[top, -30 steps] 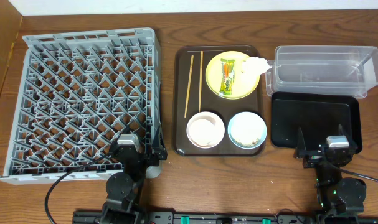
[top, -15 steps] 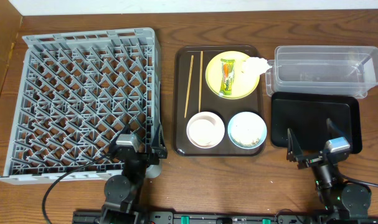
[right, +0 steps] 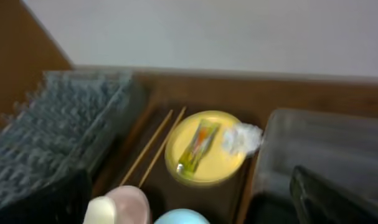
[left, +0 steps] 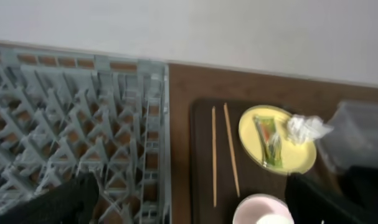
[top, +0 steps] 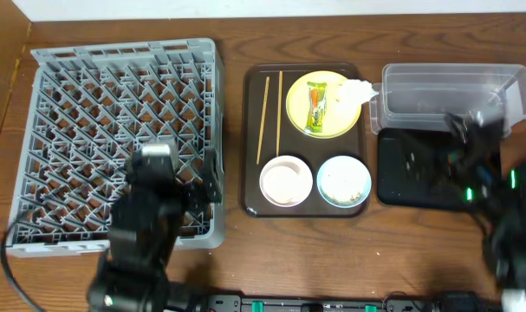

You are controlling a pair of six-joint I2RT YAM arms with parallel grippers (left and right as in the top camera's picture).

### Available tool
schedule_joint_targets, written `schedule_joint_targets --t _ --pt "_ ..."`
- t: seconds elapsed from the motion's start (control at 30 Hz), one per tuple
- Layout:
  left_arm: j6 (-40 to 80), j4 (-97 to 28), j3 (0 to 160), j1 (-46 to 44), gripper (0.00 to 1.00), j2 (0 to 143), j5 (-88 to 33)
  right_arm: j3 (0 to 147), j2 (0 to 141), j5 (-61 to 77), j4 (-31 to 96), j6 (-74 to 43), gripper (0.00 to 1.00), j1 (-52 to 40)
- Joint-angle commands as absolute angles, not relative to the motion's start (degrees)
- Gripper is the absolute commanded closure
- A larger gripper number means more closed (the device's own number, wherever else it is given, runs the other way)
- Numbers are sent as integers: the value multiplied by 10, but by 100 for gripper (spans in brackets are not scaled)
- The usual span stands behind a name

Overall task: Sort waste into correct bins and load items into the dishwasher
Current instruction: 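Grasp the crumpled tissue with the right gripper and drop it in the clear bin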

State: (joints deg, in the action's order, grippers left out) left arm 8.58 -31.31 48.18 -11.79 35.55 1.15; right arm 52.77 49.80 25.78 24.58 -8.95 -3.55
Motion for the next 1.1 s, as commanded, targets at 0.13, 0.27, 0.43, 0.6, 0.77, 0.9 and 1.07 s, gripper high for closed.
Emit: schedule_joint_targets --t 0.13,0.27,0.43,0.6,0.77,0.9,1.07 --pt "78 -359 573 -119 4 460 -11 802 781 316 430 -5 1 -89" --pt "78 -377 573 -119 4 478 -11 832 857 394 416 -42 1 -93" --pt "78 -399 572 -119 4 491 -11 861 936 291 417 -37 1 -143" --pt "78 -403 572 -119 4 505 -11 908 1018 74 431 -5 1 -208" --pt "78 -403 572 -119 4 518 -11 912 1091 -76 370 -6 11 -245" --pt "78 -403 572 -119 4 528 -11 912 1149 -137 337 -17 16 -248" --pt "78 -403 572 -119 4 542 -11 912 1212 -130 299 -34 23 -235"
